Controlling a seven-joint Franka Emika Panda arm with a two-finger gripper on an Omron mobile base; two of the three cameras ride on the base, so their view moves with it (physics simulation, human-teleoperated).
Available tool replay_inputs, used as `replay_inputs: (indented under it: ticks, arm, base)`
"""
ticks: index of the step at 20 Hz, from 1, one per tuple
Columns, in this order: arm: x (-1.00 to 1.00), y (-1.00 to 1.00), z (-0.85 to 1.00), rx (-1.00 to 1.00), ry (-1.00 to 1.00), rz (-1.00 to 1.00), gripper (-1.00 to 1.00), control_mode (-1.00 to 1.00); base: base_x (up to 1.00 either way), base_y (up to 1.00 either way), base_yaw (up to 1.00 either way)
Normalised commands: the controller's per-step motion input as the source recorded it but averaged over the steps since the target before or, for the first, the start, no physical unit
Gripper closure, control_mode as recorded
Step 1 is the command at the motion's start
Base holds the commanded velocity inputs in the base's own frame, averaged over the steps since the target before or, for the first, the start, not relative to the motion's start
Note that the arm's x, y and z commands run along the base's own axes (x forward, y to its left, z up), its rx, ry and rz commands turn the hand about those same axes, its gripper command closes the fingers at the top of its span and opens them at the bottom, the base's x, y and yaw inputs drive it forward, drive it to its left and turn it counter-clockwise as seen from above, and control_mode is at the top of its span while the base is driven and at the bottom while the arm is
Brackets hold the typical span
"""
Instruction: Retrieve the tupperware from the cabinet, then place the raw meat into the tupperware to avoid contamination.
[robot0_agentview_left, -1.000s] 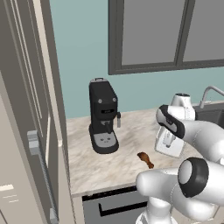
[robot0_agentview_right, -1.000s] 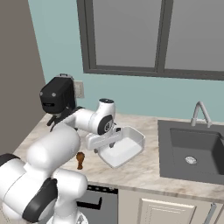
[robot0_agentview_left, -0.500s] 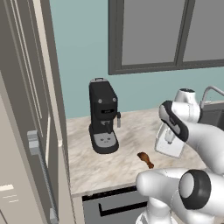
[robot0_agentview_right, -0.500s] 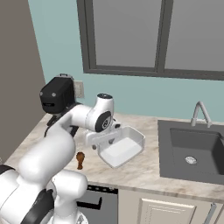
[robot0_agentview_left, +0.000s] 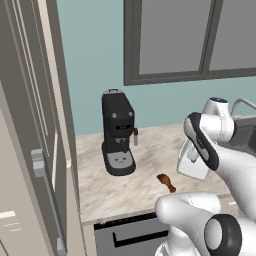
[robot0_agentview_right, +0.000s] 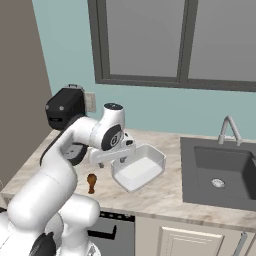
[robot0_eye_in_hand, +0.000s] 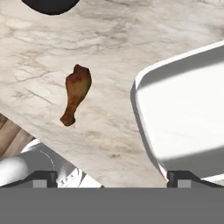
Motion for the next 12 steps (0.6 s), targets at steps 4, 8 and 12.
replay_inputs:
  ticks: [4,8,12]
  arm:
    - [-0.25,0.25,0.10,0.00,-0.01,-0.13,-1.00,-1.00]
    - [-0.25,0.28,0.01,0.00,0.00,-0.14,-1.00,-1.00]
    - [-0.18,0.28,-0.02,0.00,0.00,-0.14,-1.00,-1.00]
  base:
    - [0.00,0.00,0.00]
    - [0.00,0.00,0.00]
    - [0.00,0.00,0.00]
